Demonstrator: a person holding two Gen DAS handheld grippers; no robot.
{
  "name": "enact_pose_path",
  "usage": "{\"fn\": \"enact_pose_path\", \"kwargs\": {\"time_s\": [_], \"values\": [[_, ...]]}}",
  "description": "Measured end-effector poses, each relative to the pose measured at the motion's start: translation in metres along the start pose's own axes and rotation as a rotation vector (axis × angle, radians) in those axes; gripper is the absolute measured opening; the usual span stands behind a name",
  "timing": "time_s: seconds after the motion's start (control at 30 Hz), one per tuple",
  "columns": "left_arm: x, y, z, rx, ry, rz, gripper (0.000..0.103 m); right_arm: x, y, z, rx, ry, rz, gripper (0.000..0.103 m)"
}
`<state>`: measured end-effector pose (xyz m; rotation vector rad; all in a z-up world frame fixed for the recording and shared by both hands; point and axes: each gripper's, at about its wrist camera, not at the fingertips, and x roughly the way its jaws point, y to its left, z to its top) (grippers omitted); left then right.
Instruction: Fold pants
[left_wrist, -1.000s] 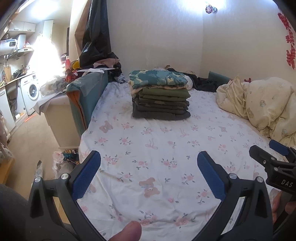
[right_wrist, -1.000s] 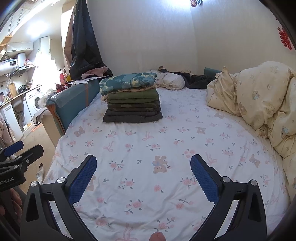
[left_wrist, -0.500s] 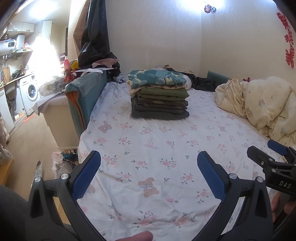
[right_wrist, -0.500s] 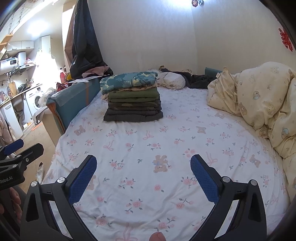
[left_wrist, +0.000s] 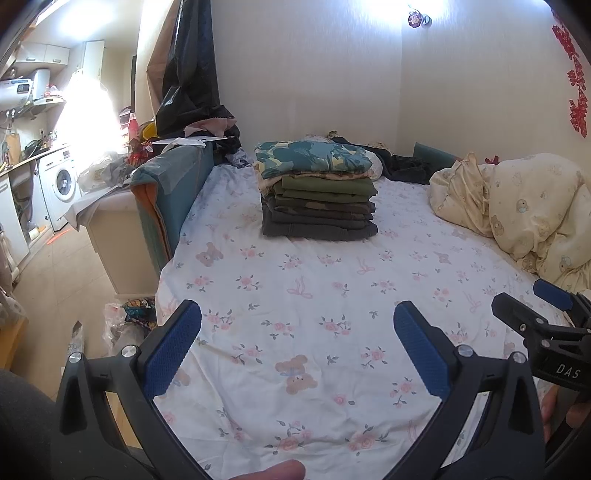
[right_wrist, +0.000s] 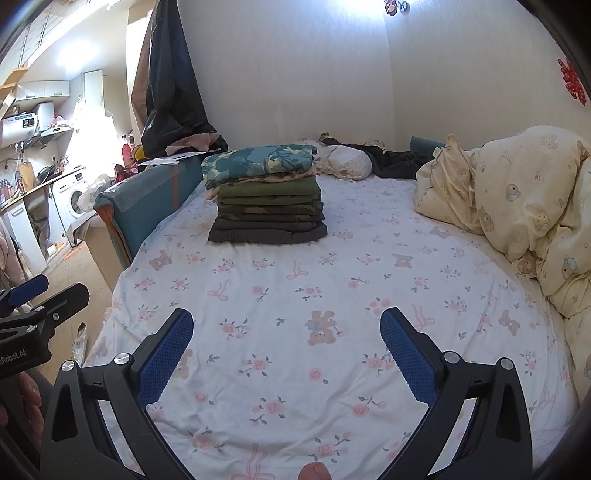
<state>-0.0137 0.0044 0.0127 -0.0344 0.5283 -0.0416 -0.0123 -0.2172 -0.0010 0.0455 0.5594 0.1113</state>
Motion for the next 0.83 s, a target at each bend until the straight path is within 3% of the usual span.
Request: {"fn": "enact_pose_path", "kwargs": {"time_s": [0.83], "values": [[0.0010, -0.0002, 0.0003, -0.004, 0.011, 0.005, 0.103, 0.0013, 0.0012, 0.0007, -0.006, 0.002, 0.006, 0.103]]}}
